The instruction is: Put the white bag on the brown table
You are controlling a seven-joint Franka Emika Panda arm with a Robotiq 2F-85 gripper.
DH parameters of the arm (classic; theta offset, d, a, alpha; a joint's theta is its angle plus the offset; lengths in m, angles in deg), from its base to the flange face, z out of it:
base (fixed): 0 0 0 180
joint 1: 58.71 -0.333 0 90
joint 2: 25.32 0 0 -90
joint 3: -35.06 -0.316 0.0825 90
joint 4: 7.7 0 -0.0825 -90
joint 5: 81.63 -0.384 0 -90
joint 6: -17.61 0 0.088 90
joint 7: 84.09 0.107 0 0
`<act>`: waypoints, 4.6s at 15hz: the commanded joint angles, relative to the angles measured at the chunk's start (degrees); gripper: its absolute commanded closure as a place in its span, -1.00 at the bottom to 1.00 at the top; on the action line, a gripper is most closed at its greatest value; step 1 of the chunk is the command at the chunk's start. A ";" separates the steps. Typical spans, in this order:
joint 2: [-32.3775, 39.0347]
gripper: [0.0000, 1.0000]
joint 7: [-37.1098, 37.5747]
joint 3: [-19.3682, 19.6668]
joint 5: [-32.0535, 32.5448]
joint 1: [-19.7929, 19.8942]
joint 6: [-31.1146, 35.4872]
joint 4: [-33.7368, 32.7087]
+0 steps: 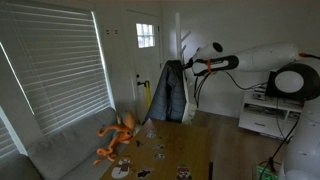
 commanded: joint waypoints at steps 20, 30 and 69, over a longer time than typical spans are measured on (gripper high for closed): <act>-9.81 0.99 21.90 -7.33 28.98 10.99 15.79 -0.56; -14.54 0.99 22.17 -14.87 26.87 11.21 24.35 2.30; -30.80 0.99 24.89 -45.75 36.67 62.53 9.33 -0.50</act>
